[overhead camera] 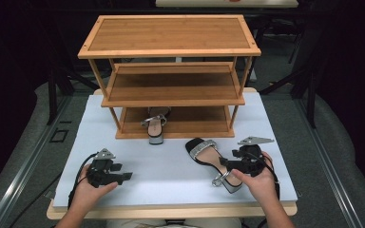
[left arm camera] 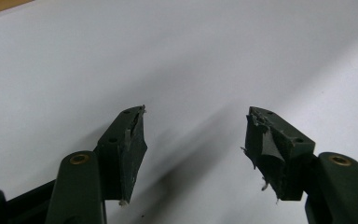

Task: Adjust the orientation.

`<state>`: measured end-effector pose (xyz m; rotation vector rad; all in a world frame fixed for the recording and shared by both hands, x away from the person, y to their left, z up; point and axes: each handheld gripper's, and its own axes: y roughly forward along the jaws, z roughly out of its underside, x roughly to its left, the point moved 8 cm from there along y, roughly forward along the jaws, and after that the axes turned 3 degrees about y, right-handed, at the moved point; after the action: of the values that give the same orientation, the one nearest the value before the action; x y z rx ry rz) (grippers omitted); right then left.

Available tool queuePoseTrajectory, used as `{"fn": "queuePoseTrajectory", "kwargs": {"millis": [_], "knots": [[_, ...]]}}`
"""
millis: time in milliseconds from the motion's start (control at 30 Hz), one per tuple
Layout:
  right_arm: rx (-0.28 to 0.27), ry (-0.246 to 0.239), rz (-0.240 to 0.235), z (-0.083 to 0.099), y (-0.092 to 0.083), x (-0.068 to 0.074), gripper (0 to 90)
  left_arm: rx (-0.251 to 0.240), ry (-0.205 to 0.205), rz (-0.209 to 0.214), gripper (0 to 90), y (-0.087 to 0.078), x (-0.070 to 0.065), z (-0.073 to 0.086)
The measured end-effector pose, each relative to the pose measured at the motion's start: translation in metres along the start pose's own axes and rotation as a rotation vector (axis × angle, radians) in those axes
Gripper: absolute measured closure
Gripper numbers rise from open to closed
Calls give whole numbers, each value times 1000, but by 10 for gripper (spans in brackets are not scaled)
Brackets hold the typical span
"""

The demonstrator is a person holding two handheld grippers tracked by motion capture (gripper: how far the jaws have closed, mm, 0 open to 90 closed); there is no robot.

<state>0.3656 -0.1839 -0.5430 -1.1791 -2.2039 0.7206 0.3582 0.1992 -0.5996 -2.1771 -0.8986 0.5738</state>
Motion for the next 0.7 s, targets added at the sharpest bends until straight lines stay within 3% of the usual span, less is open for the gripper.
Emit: {"fn": "queuePoseTrajectory", "kwargs": {"millis": [200, 233, 333, 533, 700], "knots": [[88, -50, 54, 12, 20, 4, 302, 1, -3, 2, 375, 0, 0, 1], [97, -57, 46, 14, 22, 5, 289, 2, -2, 2, 375, 0, 0, 1], [136, -83, 88, 18, 27, 3, 268, 6, 1, 3, 375, 1, 0, 1], [234, -80, 106, 25, 36, 0, 248, 8, 0, 6, 375, 2, -1, 1], [277, -58, 100, 26, 38, -2, 288, 5, -3, 3, 375, 1, 0, 1]]}}
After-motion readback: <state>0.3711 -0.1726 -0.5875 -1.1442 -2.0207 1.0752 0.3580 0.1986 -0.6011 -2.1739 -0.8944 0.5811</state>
